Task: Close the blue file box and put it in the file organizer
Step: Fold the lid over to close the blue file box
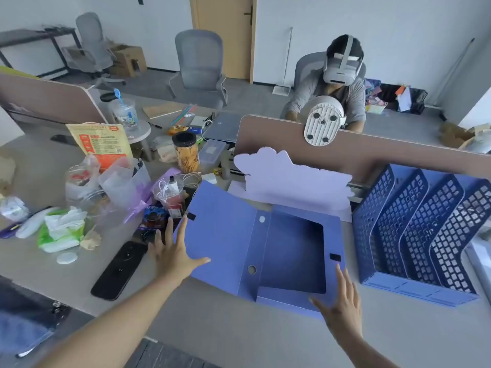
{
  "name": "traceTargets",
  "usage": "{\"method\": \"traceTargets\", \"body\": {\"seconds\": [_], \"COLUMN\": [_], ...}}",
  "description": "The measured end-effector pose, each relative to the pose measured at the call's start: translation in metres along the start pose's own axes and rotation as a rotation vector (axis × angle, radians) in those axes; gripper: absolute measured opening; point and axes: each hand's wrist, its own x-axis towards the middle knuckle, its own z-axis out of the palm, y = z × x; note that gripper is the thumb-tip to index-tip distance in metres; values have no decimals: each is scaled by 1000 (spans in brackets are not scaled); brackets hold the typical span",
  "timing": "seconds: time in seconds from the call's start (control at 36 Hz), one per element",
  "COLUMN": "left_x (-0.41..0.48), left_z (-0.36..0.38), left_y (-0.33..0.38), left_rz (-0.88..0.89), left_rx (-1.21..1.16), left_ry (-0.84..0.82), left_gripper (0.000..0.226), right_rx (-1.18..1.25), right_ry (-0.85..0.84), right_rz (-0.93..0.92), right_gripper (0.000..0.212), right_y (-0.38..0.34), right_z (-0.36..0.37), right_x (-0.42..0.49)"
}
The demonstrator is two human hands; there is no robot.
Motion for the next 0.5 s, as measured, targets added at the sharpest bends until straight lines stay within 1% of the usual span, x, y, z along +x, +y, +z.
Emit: {"method": "traceTargets", "body": {"seconds": [0.03, 0.06, 0.14, 0.22, 0.31, 0.44, 0.5], "left_x": [0, -1, -4, -4, -6, -19, -29], "left_z": [-2, -4, -5, -4, -5, -19, -24], "left_y": [-2, -3, -12, -17, -18, 0, 13], "left_rz": [-55, -104, -177, -159, -119, -14, -4], "left_rx": [-4, -5, -52, -109, -158, -302, -450], "left_ry": [-41, -38, -68, -17, 54, 183, 176], "left_gripper": [135, 137, 139, 137, 131, 111, 100], "right_rx": [10, 2, 35, 112, 96, 85, 77], "right_ry": [-24, -29, -60, -57, -56, -62, -75], "right_rz": [8, 37, 112, 109, 84, 63, 70], "right_gripper": [108, 108, 110, 113, 115, 114, 112], "right_y": [0, -2, 0, 2, 4, 6, 7], "right_z": [-1, -2, 1, 3, 3, 4, 4], "right_x": [0, 0, -3, -4, -2, -1, 0]}}
